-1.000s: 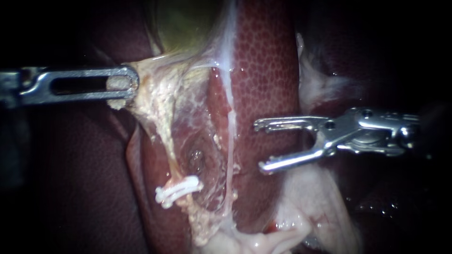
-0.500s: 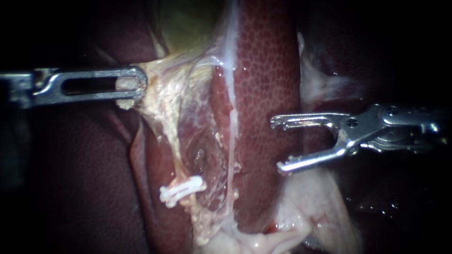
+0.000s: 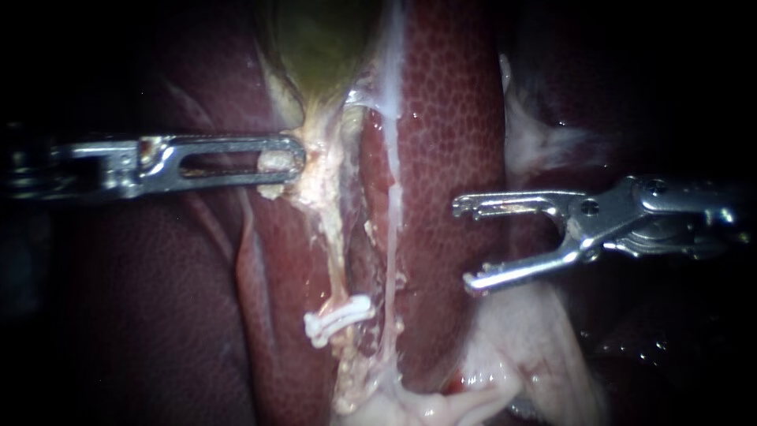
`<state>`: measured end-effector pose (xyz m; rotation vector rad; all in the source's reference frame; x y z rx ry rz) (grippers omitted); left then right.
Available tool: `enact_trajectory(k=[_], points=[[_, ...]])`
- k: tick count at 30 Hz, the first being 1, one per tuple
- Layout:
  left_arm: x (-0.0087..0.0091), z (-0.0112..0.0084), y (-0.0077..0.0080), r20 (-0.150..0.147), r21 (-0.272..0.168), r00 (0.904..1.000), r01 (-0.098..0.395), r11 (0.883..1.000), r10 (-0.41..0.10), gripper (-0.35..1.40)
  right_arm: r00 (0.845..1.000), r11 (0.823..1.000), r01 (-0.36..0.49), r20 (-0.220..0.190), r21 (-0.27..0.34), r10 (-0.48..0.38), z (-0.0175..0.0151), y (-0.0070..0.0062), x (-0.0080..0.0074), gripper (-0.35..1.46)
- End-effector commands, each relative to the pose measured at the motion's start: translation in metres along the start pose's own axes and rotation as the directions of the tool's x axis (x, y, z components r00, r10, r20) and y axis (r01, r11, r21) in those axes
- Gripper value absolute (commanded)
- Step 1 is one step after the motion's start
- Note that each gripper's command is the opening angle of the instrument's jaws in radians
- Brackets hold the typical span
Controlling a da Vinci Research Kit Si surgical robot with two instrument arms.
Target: Going back second clip left tube
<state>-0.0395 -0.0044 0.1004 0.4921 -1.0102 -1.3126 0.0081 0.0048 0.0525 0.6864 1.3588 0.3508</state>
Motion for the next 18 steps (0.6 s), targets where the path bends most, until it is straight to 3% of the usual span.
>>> enact_trajectory(k=[1,18], points=[[0.0000,0.0001,0.0000,0.000,-0.002,1.0000,0.000,1.000,0.000,-0.35,1.000,1.000,0.000,0.000,0.000,0.000,0.0000,0.0000,0.0001,0.60],[0.0001,0.0007,0.0000,0.000,0.000,1.0000,0.000,1.000,0.000,-0.35,1.000,1.000,0.001,-0.002,0.000,-0.001,0.0003,-0.0004,0.0004,0.60]])
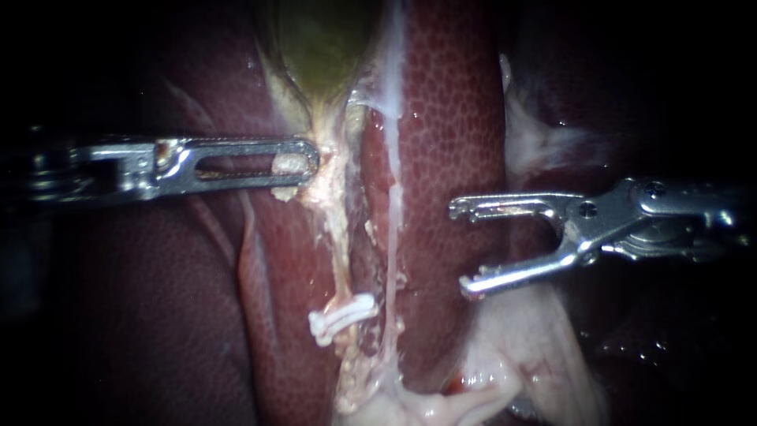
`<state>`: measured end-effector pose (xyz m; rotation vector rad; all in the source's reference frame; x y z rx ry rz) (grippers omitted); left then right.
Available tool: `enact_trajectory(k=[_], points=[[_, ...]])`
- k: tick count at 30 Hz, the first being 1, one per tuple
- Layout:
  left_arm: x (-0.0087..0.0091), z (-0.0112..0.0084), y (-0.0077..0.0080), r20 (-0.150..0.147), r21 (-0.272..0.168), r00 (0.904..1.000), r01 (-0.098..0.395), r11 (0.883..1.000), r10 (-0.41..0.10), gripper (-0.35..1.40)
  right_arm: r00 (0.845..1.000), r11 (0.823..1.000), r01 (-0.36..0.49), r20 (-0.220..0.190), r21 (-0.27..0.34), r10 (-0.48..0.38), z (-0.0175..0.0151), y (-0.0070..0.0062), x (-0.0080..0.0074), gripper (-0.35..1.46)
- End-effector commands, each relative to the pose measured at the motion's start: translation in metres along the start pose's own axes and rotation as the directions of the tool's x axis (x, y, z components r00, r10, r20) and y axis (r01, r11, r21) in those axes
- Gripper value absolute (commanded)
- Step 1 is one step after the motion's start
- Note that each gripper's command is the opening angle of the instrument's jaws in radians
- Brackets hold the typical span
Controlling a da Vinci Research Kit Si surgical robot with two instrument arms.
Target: Going back second clip left tube
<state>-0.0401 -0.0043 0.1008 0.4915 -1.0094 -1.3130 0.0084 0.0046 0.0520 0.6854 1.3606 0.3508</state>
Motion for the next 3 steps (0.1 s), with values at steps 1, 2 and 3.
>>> enact_trajectory(k=[1,2,3], points=[[0.0000,0.0000,0.0000,0.000,0.000,1.0000,0.000,1.000,0.000,-0.35,1.000,1.000,0.000,0.000,0.000,0.000,0.0000,0.0000,0.0000,0.60],[0.0000,0.0000,0.0000,0.000,0.001,1.0000,0.000,1.000,0.000,-0.35,1.000,1.000,0.000,0.000,0.000,0.000,0.0000,-0.0001,0.0000,0.60],[0.0000,0.0000,0.0000,0.000,0.001,1.0000,0.000,1.000,0.000,-0.35,1.000,1.000,0.000,0.000,0.000,0.000,0.0000,-0.0001,0.0001,0.60]])
